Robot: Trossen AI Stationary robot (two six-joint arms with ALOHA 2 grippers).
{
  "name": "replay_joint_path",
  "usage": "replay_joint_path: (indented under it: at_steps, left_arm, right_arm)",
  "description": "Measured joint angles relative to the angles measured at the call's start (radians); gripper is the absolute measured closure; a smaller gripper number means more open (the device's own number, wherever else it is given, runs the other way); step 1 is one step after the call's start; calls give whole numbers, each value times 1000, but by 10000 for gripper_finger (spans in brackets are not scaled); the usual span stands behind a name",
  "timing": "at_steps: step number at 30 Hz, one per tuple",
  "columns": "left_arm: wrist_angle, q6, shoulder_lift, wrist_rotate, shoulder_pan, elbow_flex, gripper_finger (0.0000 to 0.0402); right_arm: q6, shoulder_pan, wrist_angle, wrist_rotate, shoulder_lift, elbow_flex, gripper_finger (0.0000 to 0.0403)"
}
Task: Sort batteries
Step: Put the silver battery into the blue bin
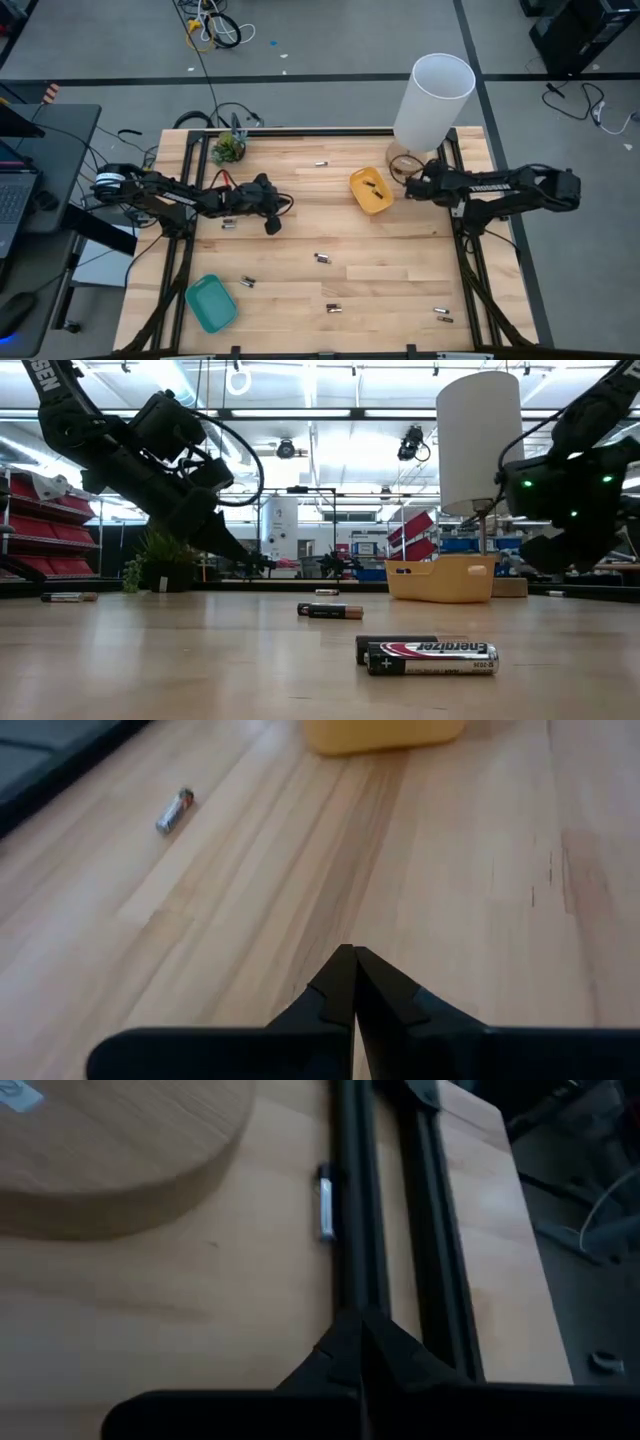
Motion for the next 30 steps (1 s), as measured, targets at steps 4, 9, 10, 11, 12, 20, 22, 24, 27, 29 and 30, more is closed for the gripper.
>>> replay_joint_path:
  at_steps: [4,9,10,11,12,20,22,24,27,29,30]
  left_arm:
    - [21,3,0,0,0,0,385]
    - [3,6,0,0,0,0,385]
    - [2,6,0,0,0,0,385]
    - [3,6,0,0,0,0,385]
    - [3,6,0,0,0,0,385]
    - [-21,3,0,0,0,0,385]
    - [-18,3,0,0,0,0,385]
    - [-8,3,0,0,0,0,385]
    - [3,3,0,0,0,0,385]
    - [16,3,0,-1,0,0,385]
    - [23,3,0,-1,0,0,385]
  right_arm:
    - [-127,-107,79,-2,0,0,403]
    - [-219,-252,121,-24,0,-13,403]
    - [-251,-280,146,-41,0,-19,403]
    - [-295,-306,182,-63,0,-27,403]
    - [-347,-328,219,-89,0,-34,403]
    - [-571,-416,347,-140,0,-37,403]
    - [-593,-425,367,-147,0,-37,403]
    - [-610,-430,377,-153,0,-37,403]
    - [-623,-431,383,-155,0,-37,403]
    - [-619,-431,388,-153,0,-37,403]
    - [-618,-431,399,-152,0,-37,403]
